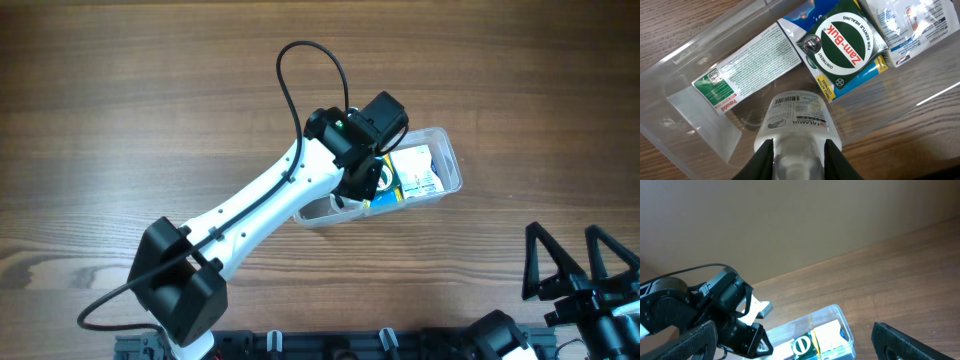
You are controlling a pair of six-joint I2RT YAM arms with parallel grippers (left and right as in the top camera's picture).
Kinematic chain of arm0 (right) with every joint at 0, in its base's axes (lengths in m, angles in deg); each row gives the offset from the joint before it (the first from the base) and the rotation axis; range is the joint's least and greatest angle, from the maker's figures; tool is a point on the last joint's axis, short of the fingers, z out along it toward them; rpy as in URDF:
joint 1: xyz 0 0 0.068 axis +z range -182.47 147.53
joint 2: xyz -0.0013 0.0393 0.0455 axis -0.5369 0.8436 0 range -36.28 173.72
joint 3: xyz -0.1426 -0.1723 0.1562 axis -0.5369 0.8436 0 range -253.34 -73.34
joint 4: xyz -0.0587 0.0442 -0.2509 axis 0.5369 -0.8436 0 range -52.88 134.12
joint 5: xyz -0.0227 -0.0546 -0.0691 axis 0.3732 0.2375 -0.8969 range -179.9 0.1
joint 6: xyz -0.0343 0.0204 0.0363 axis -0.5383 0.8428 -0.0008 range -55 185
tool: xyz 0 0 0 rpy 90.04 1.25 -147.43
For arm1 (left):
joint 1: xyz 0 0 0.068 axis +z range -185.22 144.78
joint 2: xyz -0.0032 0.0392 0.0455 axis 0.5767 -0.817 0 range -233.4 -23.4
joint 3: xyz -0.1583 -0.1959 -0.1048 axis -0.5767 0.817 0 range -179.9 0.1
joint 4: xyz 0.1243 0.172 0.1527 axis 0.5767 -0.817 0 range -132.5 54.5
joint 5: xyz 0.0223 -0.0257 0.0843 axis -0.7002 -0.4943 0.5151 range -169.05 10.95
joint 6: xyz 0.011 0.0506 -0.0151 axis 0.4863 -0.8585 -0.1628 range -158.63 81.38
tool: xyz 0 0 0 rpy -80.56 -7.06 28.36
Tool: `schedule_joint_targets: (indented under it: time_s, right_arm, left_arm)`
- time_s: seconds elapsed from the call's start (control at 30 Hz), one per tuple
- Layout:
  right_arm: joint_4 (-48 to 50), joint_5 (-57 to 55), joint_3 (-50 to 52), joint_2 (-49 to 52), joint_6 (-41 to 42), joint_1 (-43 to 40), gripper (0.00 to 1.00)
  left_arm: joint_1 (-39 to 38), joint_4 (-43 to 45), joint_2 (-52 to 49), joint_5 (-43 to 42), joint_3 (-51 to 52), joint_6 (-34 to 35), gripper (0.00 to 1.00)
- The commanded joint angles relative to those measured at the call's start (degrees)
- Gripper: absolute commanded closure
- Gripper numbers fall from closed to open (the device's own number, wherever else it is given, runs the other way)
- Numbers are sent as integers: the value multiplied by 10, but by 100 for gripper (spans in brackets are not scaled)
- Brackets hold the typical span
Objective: Pack container
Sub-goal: 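Carry the Calamol bottle over and lay it inside the container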
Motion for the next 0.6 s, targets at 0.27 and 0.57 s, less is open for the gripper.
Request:
schedule_joint_targets:
  time_s: [0.27,0.57]
  right_arm:
    - [1,-11,0,-2,-6,1,0]
    - [1,-11,0,-2,-6,1,0]
  left_arm:
    - [10,15,-2,21,-17,-12,76]
    - [10,13,-32,-12,-16,-12,70]
